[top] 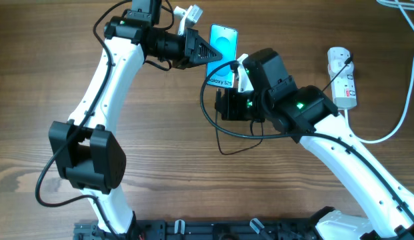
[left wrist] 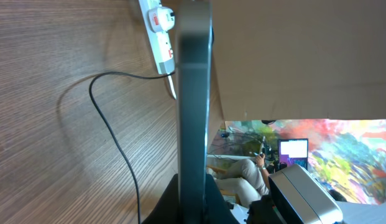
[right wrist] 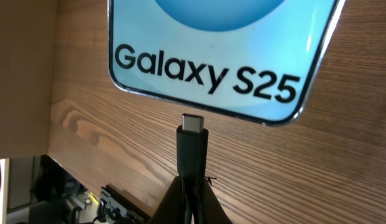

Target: Plug charger to phone and switch on socket

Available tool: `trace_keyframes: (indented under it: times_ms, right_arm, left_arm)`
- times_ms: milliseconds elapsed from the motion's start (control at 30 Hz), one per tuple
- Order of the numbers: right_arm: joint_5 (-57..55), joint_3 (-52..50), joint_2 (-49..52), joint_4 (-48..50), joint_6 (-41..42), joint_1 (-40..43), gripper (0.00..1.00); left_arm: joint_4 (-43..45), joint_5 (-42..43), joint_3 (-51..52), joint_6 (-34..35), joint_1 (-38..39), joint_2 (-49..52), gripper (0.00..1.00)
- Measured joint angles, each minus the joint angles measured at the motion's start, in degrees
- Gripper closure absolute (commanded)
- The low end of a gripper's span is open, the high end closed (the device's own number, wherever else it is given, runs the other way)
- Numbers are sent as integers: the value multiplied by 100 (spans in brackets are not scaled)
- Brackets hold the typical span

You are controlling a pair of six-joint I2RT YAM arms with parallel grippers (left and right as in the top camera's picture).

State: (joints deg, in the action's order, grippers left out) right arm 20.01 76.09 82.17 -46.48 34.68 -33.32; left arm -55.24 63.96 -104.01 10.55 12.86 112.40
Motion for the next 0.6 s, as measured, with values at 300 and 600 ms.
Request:
trace_keyframes:
  times_ms: [300,600]
  right_arm:
    - [2,0,0,2,0,0,96]
    - [0,0,0,2,0,0,96]
  left_arm:
    - [0,-35,0,0,0,0,96]
    - [0,44,0,0,0,0,96]
